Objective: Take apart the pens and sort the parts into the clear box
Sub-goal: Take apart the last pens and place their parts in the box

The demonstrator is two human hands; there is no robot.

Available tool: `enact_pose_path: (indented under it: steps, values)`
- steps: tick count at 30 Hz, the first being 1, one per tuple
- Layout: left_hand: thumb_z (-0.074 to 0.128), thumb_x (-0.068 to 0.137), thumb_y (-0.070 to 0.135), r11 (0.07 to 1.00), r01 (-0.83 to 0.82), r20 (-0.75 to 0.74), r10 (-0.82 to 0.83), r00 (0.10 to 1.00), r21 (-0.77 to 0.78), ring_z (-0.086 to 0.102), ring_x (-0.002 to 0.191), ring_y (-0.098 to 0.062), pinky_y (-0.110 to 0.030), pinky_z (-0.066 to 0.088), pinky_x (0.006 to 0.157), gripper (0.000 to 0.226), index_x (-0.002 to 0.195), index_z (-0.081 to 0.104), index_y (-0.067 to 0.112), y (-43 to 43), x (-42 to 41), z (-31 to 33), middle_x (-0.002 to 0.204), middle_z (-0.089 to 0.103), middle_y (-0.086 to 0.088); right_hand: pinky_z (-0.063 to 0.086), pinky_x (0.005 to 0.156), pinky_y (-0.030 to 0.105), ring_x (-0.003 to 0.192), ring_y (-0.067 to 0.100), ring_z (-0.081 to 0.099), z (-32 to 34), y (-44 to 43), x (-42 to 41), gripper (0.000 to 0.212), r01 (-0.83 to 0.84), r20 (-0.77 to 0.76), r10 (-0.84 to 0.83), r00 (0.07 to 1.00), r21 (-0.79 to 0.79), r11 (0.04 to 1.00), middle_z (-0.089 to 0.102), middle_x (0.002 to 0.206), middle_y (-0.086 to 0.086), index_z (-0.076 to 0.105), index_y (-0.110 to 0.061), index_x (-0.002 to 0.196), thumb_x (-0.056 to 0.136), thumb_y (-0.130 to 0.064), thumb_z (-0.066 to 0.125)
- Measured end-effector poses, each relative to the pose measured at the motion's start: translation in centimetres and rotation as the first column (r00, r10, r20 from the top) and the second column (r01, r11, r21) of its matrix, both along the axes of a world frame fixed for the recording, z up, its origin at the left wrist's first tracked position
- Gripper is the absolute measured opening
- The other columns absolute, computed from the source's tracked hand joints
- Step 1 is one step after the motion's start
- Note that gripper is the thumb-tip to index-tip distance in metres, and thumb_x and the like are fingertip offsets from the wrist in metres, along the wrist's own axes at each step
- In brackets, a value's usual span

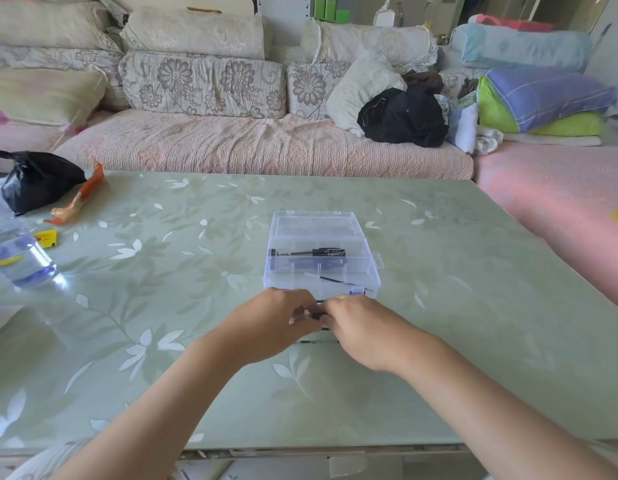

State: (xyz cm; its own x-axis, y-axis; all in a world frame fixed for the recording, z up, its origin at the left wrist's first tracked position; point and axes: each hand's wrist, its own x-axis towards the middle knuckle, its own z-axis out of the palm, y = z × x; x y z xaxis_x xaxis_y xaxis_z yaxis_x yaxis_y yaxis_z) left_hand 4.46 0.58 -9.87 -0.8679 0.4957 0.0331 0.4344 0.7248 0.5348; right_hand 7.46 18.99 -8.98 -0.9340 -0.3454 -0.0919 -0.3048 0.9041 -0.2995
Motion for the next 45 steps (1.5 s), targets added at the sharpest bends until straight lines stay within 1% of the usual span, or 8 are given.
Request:
enact_pose_path:
  steps: [4, 13, 22, 27, 32, 38, 40, 45]
  values:
    - [0.061, 0.092, 0.036, 0.999, -0.014, -0.01, 0.014, 1.0, 0.037, 0.058, 0.067, -0.012, -0.029, 0.048, 0.061, 0.008, 0.094, 0.064, 0.029, -0.2, -0.2, -0.1, 0.077, 0.066, 0.01, 0.037, 0.064, 0.037, 0.073, 0.026, 0.047, 0.2, -0.4, 0.0, 0.024, -0.003, -0.023, 0.002, 1.0, -0.011, 1.0, 0.045, 0.075, -0.002, 0.042, -0.018, 0.082, 0.103, -0.027, 0.034]
    - [0.062, 0.092, 0.029, 0.998, 0.022, -0.052, -0.019, 0.998, 0.062, 0.049, 0.059, -0.007, -0.018, 0.034, 0.052, 0.006, 0.093, 0.067, 0.025, -0.6, -0.4, 0.6, 0.07, 0.062, 0.011, 0.026, 0.058, 0.035, 0.064, 0.028, 0.039, 0.5, -0.4, 0.1, 0.026, -0.056, -0.101, 0.055, 0.993, -0.012, 0.998, 0.036, 0.06, -0.008, 0.039, -0.016, 0.08, 0.104, -0.026, 0.035]
    - [0.064, 0.091, 0.027, 0.996, 0.06, -0.128, -0.051, 0.99, 0.07, 0.049, 0.059, -0.007, -0.015, 0.035, 0.05, 0.005, 0.092, 0.069, 0.025, -0.5, -0.2, 1.0, 0.068, 0.061, 0.012, 0.03, 0.056, 0.035, 0.064, 0.027, 0.041, 1.1, 0.1, 0.4, 0.026, -0.06, -0.12, 0.056, 0.991, -0.027, 0.998, 0.036, 0.059, -0.007, 0.04, -0.018, 0.081, 0.103, -0.029, 0.035]
    - [0.069, 0.089, 0.032, 0.994, 0.081, -0.249, -0.061, 0.967, 0.073, 0.052, 0.065, -0.001, -0.021, 0.04, 0.054, 0.009, 0.089, 0.069, 0.023, 0.1, 0.2, 0.7, 0.074, 0.062, 0.014, 0.039, 0.064, 0.038, 0.075, 0.025, 0.046, 0.9, 0.5, 0.7, 0.026, -0.046, -0.113, 0.043, 0.993, -0.02, 0.999, 0.04, 0.07, -0.009, 0.041, -0.021, 0.08, 0.104, -0.03, 0.035]
    - [0.067, 0.09, 0.035, 0.993, 0.075, -0.249, -0.051, 0.967, 0.088, 0.062, 0.072, -0.013, -0.033, 0.05, 0.061, 0.015, 0.092, 0.068, 0.02, 1.0, 0.5, 0.3, 0.082, 0.068, 0.009, 0.04, 0.065, 0.038, 0.075, 0.027, 0.05, 1.1, 1.2, 0.7, 0.026, -0.012, -0.045, 0.009, 0.999, -0.062, 0.998, 0.053, 0.077, 0.0, 0.051, -0.014, 0.088, 0.104, -0.029, 0.035]
    - [0.07, 0.088, 0.028, 0.991, 0.052, -0.243, -0.021, 0.97, 0.122, 0.059, 0.069, -0.002, -0.024, 0.048, 0.059, 0.007, 0.089, 0.069, 0.021, 0.6, 0.4, 0.1, 0.076, 0.063, 0.017, 0.026, 0.059, 0.035, 0.071, 0.03, 0.047, 1.0, 1.4, 0.7, 0.027, -0.051, -0.155, 0.053, 0.986, 0.019, 0.999, 0.053, 0.071, 0.004, 0.053, -0.016, 0.096, 0.104, -0.035, 0.034]
    - [0.071, 0.087, 0.027, 0.99, 0.06, -0.235, -0.03, 0.972, 0.125, 0.059, 0.068, 0.001, -0.024, 0.049, 0.059, 0.006, 0.088, 0.069, 0.021, 0.4, 0.3, 0.2, 0.077, 0.064, 0.018, 0.033, 0.06, 0.037, 0.072, 0.029, 0.05, 1.0, 1.4, 0.7, 0.028, -0.049, -0.131, 0.044, 0.99, -0.031, 0.998, 0.056, 0.073, 0.004, 0.054, -0.016, 0.097, 0.103, -0.036, 0.035]
    - [0.069, 0.088, 0.031, 0.998, 0.008, -0.177, 0.004, 0.984, 0.069, 0.053, 0.066, 0.007, -0.014, 0.032, 0.052, 0.005, 0.087, 0.066, 0.027, 0.4, 0.0, 0.3, 0.068, 0.055, 0.022, 0.045, 0.082, 0.034, 0.101, 0.017, 0.053, 0.9, 2.1, 0.7, 0.024, 0.025, -0.003, -0.025, 1.0, -0.151, 0.988, 0.059, 0.11, -0.009, 0.052, -0.025, 0.115, 0.101, -0.039, 0.039]
